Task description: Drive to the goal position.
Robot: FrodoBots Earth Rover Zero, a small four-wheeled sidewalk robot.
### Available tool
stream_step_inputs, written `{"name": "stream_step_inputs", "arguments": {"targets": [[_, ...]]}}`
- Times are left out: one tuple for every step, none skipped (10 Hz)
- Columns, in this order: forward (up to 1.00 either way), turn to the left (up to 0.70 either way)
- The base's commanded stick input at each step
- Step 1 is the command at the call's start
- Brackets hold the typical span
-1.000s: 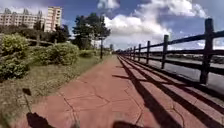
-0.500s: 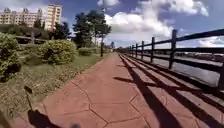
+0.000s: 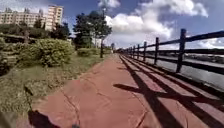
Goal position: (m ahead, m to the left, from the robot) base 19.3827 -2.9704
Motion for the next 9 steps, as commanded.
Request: {"name": "stream_step_inputs", "arguments": {"targets": [[0.85, 0.0], [0.85, 0.0], [0.85, -0.07], [0.85, -0.34], [0.85, -0.03], [0.85, 0.0], [0.85, 0.0], [0.85, 0.0], [0.85, 0.0]]}}
